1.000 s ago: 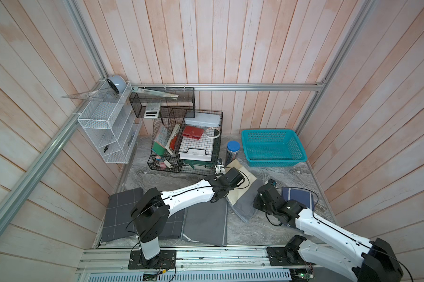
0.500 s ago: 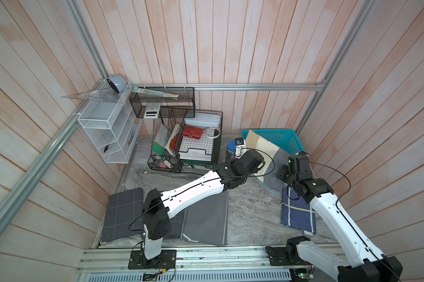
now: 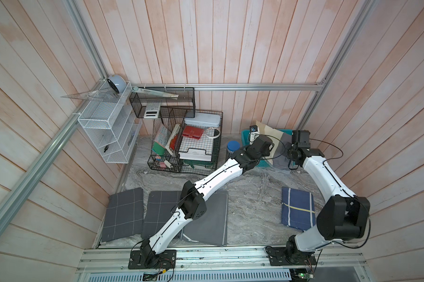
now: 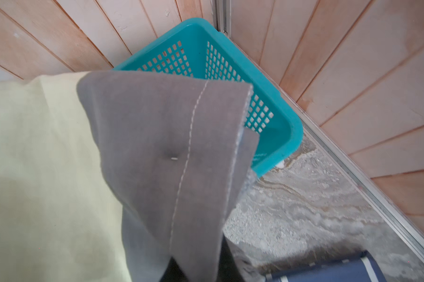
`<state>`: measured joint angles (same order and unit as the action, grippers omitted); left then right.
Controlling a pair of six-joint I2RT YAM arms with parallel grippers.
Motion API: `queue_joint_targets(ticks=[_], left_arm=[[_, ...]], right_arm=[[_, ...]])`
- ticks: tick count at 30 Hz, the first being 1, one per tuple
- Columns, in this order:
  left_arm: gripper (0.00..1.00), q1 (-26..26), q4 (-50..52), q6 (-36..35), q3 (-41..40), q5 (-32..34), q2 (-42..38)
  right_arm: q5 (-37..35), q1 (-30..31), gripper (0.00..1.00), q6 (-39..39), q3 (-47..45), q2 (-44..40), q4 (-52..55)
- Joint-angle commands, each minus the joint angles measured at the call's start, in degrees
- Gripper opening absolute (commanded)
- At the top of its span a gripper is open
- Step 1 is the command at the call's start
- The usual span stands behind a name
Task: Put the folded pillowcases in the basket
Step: Adjust the basket at the center of the board.
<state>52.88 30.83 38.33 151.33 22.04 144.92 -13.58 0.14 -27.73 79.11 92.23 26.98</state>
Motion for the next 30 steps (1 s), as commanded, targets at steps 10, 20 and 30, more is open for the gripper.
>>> queue_joint_targets(ticks=[10, 20, 30], left_arm=[[0.00, -1.2, -9.0, -4.4, 0.6, -6.0, 4.5], [0.00, 0.1, -7.6, -6.5, -2.3, -1.7, 4.0], [0.00, 0.4, -6.4, -6.6, -5.6, -1.2, 1.4]], right_arm=[[3.7, 1.2, 0.00, 4.9, 10.0, 13.9, -0.7], [2.6, 4.6, 0.00, 4.7, 7.1, 16.5, 1.3], [5.0, 4.8, 0.00, 4.1, 6.6, 14.9, 8.8]])
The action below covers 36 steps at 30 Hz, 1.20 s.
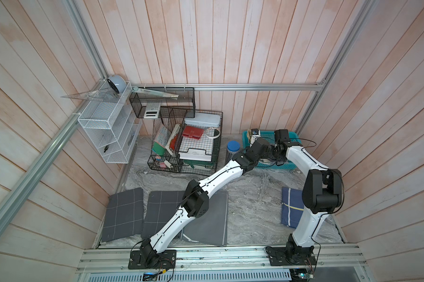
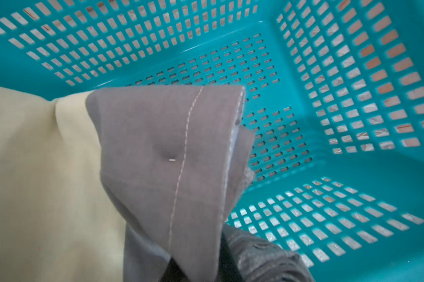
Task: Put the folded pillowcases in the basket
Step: Adjust the basket at the center of the board.
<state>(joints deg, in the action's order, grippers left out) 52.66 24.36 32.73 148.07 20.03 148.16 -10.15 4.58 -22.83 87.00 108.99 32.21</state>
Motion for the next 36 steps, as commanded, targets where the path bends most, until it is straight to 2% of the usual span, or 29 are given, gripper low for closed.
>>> queue_joint_targets(ticks=[1, 5, 10, 14, 18, 21, 29, 36], left_arm=[[0.00, 0.9, -0.3, -1.2, -3.7, 1.3, -2.8], [0.00, 2.3, -3.0, -2.0, -10.8, 2.8, -7.5], [0.00, 3.4, -9.2, -0.9, -23.8, 5.8, -15.1], [0.00, 3.4, -12.4, -0.3, -29.3, 6.9, -18.5], [0.00, 5.3, -12.0, 0.2, -28.0, 6.8, -17.6], [0.00, 5.3, -10.5, 0.7, -24.8, 6.9, -15.2], [0.00, 5.2, -6.2, 0.5, -10.2, 6.5, -4.3], [0.00, 4.4, -5.3, 0.3, -1.4, 5.3, 3.3]], right_arm=[[1.9, 0.4, 0.00, -0.9, -2.7, -3.0, 3.1], [3.8, 1.4, 0.00, -0.7, -7.1, -7.1, 0.8], [6.5, 2.1, 0.00, -0.8, -10.4, -10.0, 0.2], [2.6, 1.9, 0.00, -1.0, -11.9, -13.3, 0.3], [-6.8, 1.0, 0.00, -3.2, -13.7, -16.3, -2.9], [-8.2, -0.7, 0.00, -1.9, -15.9, -17.3, -8.2], [-5.2, -5.8, 0.00, -0.5, -14.2, -11.8, -14.9], [-1.8, -7.8, 0.00, -0.2, -11.2, -6.8, -17.6]])
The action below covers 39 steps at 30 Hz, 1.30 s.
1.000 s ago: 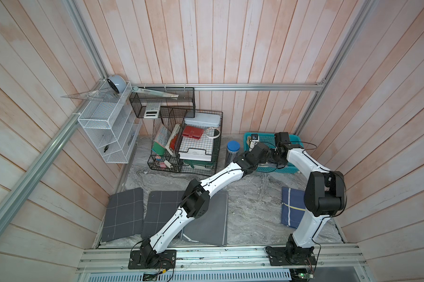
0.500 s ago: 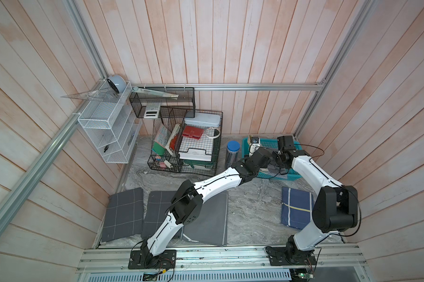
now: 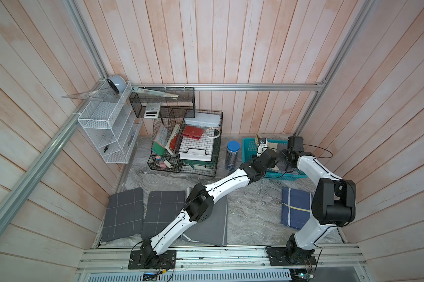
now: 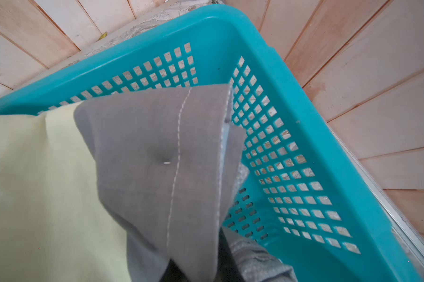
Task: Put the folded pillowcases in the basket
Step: Adjust the basket at the center of the board.
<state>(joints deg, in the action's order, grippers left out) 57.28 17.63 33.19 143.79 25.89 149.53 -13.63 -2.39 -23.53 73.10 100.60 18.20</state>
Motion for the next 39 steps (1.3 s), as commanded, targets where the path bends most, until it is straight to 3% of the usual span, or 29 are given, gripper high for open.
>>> queue_joint_targets(ticks=[1, 10, 19, 24, 30, 39], left_arm=[[0.00, -2.3, 1.2, 0.2, 3.1, -0.9, 2.4], [0.00, -3.6, 0.9, -0.3, 2.8, -4.3, 4.3], [0.00, -2.1, 0.8, 1.5, -3.2, -0.8, 0.9], [0.00, -1.2, -4.1, 2.5, -12.3, 3.1, -4.4], [0.00, -1.9, -1.0, 3.0, -10.4, 5.1, -4.2], [0.00, -1.2, -6.4, 3.0, -19.4, 8.0, -10.2]], right_arm=[[2.3, -1.2, 0.00, 0.2, 3.0, 2.2, -3.7], [4.8, -3.3, 0.00, -0.2, 5.7, 5.7, -1.3], [6.4, -3.3, 0.00, -0.1, 6.5, 6.1, 2.9], [8.6, -3.3, 0.00, 0.1, 5.6, 5.3, 3.1], [12.2, -3.3, 0.00, 0.3, 7.9, 7.7, 4.8], [15.5, -1.5, 0.00, 2.1, 7.9, 6.5, 6.7]])
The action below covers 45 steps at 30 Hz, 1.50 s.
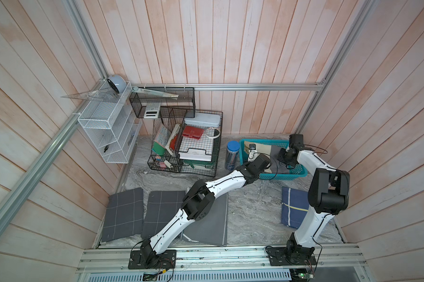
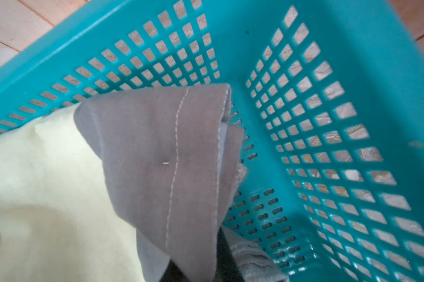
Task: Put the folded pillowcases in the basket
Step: Place the pillowcase in the basket.
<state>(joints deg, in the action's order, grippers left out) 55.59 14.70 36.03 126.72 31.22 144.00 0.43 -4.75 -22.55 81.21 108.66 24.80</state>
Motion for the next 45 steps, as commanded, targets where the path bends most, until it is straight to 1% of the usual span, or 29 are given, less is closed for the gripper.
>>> queue_joint_targets(ticks=[1, 5, 11, 15, 17, 19, 20, 21, 23, 25, 27, 28, 32, 34, 35, 37, 42, 45], left_arm=[[0.00, 0.4, -4.2, 0.3, -3.6, 2.8, -5.3], [0.00, 0.5, -3.6, 1.0, -4.5, 3.1, -5.6], [0.00, 0.5, -4.1, 2.5, -6.1, 1.5, -5.8], [0.01, 0.5, -4.0, 3.1, -6.9, 1.3, -5.8], [0.07, 0.4, -4.0, 3.5, -7.4, 1.2, -6.0], [0.18, 0.5, -4.3, 3.7, -8.2, 1.1, -6.6], [0.22, 0.4, -4.7, 3.7, -8.6, 1.0, -6.9], [0.26, 0.4, -5.2, 3.6, -9.0, 0.7, -7.3], [0.28, 0.4, -5.9, 3.1, -9.4, 0.1, -7.7], [0.31, 0.4, -6.0, 3.0, -9.3, -0.6, -8.1], [0.38, 0.4, -6.6, 2.8, -9.5, -1.6, -8.6], [0.41, 0.5, -6.7, 2.8, -9.6, -1.9, -8.8], [0.45, 0.4, -6.6, 3.0, -10.9, -2.0, -10.7], [0.46, 0.4, -6.8, 3.2, -12.1, -2.5, -12.2], [0.48, 0.3, -7.0, 3.3, -12.9, -2.5, -13.2], [0.50, 0.2, -7.4, 3.2, -14.5, -2.6, -15.4], [0.56, 0.1, -10.1, 1.9, -20.5, -3.6, -21.4], [0.59, 0.1, -11.8, 1.5, -24.6, -4.1, -25.1]], right_arm=[[1.6, 1.1, 0.00, 1.2, -0.6, -1.8, -0.2], [1.3, 1.2, 0.00, 1.1, 0.2, -0.6, 1.2], [0.1, 1.2, 0.00, 1.4, 1.7, 0.7, 2.8], [1.1, 1.3, 0.01, 1.8, 2.9, 1.5, 3.5], [1.6, 1.2, 0.08, 2.0, 3.4, 2.0, 3.8], [1.6, 1.3, 0.21, 2.1, 4.3, 2.6, 4.7], [1.6, 1.2, 0.25, 2.2, 4.6, 2.6, 5.0], [1.2, 1.2, 0.29, 2.3, 5.0, 2.5, 5.5], [0.2, 1.2, 0.36, 2.6, 5.5, 1.8, 5.7], [-0.7, 1.2, 0.36, 2.9, 6.1, 1.0, 6.3], [-1.8, 1.2, 0.37, 3.3, 6.8, 0.4, 7.0], [-2.2, 1.2, 0.37, 3.4, 6.8, 0.1, 7.1], [-3.5, 1.2, 0.37, 3.7, 6.0, -0.8, 6.7], [-4.1, 1.2, 0.43, 3.7, 5.7, -0.5, 6.8], [-4.7, 1.2, 0.48, 3.7, 5.4, -0.1, 6.8], [-6.0, 1.2, 0.52, 3.5, 4.9, 0.9, 6.4], [-8.1, 0.7, 0.56, 3.2, 6.6, 4.7, 6.5], [-6.1, 0.2, 0.58, 2.8, 9.0, 7.6, 8.5]])
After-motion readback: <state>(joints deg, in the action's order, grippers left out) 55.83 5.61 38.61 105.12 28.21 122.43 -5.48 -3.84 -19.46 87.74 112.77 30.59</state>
